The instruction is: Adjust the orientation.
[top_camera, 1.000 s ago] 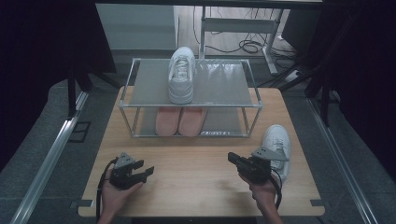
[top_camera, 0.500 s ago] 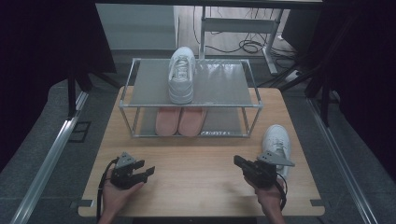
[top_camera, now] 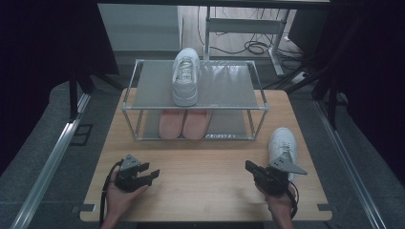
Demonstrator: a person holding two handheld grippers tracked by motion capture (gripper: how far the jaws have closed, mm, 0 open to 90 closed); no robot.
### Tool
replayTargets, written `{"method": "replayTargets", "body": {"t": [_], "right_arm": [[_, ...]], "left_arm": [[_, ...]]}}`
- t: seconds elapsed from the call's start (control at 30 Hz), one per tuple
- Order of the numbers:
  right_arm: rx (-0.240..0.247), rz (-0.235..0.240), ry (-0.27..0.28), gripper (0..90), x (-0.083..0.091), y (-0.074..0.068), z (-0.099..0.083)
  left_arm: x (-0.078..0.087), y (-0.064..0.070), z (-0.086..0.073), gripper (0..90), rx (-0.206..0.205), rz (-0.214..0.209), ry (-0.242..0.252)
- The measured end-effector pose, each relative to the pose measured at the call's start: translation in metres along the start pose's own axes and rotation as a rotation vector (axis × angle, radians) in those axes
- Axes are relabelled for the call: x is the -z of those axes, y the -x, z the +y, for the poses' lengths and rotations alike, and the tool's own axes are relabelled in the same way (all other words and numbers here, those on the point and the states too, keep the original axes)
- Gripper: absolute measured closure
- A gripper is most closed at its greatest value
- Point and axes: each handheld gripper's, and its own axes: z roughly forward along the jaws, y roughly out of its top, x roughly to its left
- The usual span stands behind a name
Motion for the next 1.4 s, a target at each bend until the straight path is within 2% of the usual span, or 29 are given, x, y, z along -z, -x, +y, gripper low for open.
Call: {"method": "replayTargets", "body": {"t": [0.1, 0.23, 0.33, 0.63, 0.83, 1.07, 1.4], "right_arm": [[0.000, -0.032, -0.001, 89.1, 0.004, 0.003, -0.001], [0.011, -0.088, -0.030, 89.4, 0.008, 0.007, -0.007], [0.006, -0.113, -0.042, 89.4, 0.013, 0.011, -0.013], [0.008, -0.154, -0.057, 89.4, 0.020, 0.014, -0.024], [0.031, -0.198, -0.064, 89.5, 0.022, 0.016, -0.026], [0.040, -0.215, -0.068, 89.5, 0.022, 0.016, -0.027], [0.025, -0.228, -0.070, 89.5, 0.035, 0.019, -0.032]], "left_arm": [[-0.001, -0.001, 0.001, 45.8, -0.006, -0.002, -0.002], [-0.002, 0.000, 0.002, 45.8, -0.007, -0.007, 0.000], [-0.003, 0.000, 0.003, 45.8, -0.005, -0.009, 0.002], [-0.003, 0.000, 0.003, 45.7, -0.006, -0.006, -0.001], [-0.003, -0.001, 0.003, 45.7, -0.005, -0.006, -0.002], [-0.004, -0.002, 0.001, 45.6, 0.000, -0.005, -0.005], [-0.002, -0.003, 0.001, 45.7, -0.005, -0.003, -0.002]]}}
